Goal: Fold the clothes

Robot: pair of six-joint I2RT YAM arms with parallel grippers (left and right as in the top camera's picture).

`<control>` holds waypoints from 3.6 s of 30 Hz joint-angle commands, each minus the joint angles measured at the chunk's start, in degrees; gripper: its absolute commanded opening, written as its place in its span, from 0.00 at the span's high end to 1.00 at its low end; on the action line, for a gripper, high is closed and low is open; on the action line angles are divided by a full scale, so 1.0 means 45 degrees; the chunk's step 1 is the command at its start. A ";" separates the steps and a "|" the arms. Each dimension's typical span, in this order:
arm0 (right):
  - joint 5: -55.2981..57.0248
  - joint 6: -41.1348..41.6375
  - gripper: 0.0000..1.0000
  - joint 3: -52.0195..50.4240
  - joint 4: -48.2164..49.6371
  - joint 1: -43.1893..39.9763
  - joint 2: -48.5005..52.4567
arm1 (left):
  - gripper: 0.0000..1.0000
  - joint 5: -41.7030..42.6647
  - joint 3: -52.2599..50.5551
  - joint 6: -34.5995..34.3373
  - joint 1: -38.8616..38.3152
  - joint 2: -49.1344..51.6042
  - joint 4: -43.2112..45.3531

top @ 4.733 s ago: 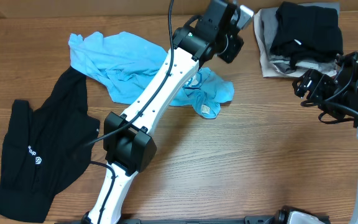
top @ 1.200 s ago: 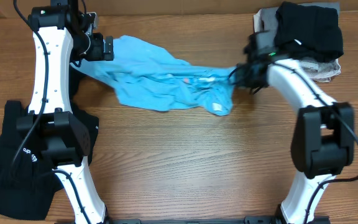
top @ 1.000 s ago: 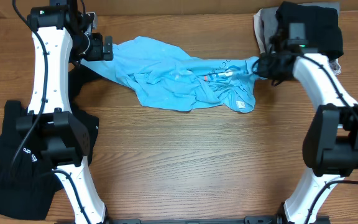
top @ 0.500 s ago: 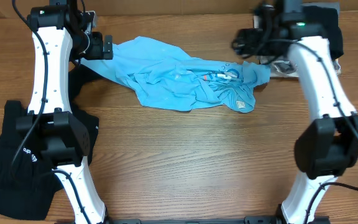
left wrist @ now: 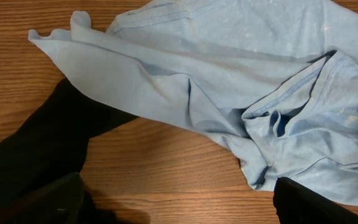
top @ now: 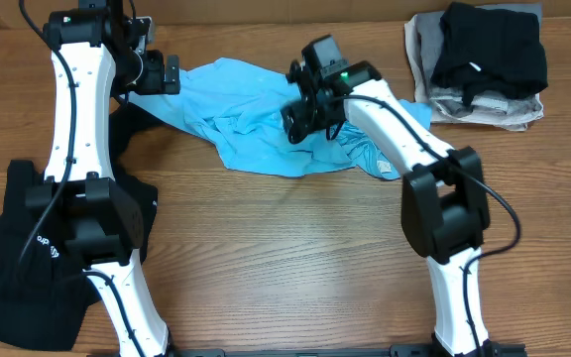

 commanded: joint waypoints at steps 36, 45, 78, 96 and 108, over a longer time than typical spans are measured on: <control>0.0277 0.1656 0.96 0.9024 -0.9991 -0.1375 0.0529 | 0.00 0.0015 0.0121 0.0695 -0.0058 -0.0015 -0.1098; 0.0010 0.2875 0.96 0.9097 -0.9986 -0.1865 -0.2025 | 0.00 0.0010 0.0121 0.1501 -0.0058 -0.0015 -0.2560; 0.1719 0.4775 0.96 -0.4381 -0.7558 -0.4886 -1.1633 | 0.06 0.1661 -0.1855 0.1783 -0.1700 -0.0015 -0.1234; 0.1729 0.4464 0.96 -0.4580 -0.6232 -0.4886 -1.1521 | 0.15 -0.0112 -0.4167 -0.4677 -0.1185 0.0044 0.1443; 0.1768 0.4444 0.96 -0.4580 -0.6217 -0.4881 -1.1521 | 0.32 0.0029 -0.6052 -0.5421 -0.0811 0.0049 0.3551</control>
